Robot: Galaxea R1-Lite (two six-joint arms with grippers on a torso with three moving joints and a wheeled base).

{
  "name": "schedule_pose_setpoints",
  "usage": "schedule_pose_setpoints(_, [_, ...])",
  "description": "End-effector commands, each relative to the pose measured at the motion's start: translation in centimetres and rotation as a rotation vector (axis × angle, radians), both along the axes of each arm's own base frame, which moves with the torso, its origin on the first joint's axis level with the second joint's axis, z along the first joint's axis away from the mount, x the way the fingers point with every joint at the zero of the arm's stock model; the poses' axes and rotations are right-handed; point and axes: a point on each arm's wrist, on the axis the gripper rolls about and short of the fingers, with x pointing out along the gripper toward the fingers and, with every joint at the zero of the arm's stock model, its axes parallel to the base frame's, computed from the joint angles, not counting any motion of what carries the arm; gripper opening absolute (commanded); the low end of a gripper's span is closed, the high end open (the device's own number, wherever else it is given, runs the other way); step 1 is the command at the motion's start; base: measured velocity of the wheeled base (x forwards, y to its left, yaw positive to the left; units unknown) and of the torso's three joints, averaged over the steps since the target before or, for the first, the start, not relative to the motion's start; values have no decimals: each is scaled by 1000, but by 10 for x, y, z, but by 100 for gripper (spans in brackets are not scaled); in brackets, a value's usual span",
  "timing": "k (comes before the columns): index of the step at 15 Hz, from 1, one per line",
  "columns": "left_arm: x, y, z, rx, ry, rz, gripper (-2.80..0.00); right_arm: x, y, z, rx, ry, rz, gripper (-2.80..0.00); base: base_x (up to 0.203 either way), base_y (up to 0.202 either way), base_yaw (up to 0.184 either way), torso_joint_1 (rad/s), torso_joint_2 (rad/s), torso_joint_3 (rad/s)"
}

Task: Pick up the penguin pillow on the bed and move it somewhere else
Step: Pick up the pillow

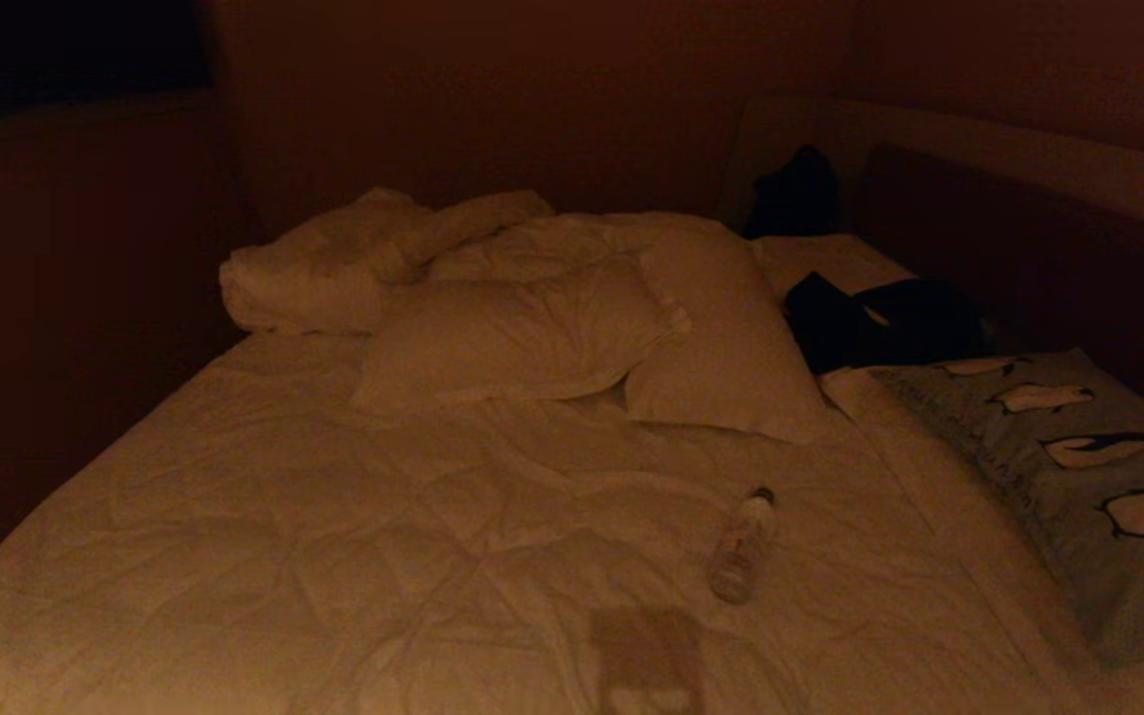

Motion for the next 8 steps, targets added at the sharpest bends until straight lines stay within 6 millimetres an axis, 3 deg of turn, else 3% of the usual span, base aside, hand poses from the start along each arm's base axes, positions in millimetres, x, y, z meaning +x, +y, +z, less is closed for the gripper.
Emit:
schedule_pose_setpoints(1, [0, 0, 0, 0, 0, 0, -280, -4, 0, 15, -2, -68, -1, -280, 0, 0, 0, 0, 0, 0])
schedule_pose_setpoints(5, [0, 0, 0, 0, 0, 1, -280, -24, 0, 58, -14, -222, -1, -280, 0, 0, 0, 0, 0, 0])
schedule_pose_setpoints(8, [0, 0, 0, 0, 0, 0, -280, -27, 0, 88, -43, -230, -7, -280, 0, 0, 0, 0, 0, 0])
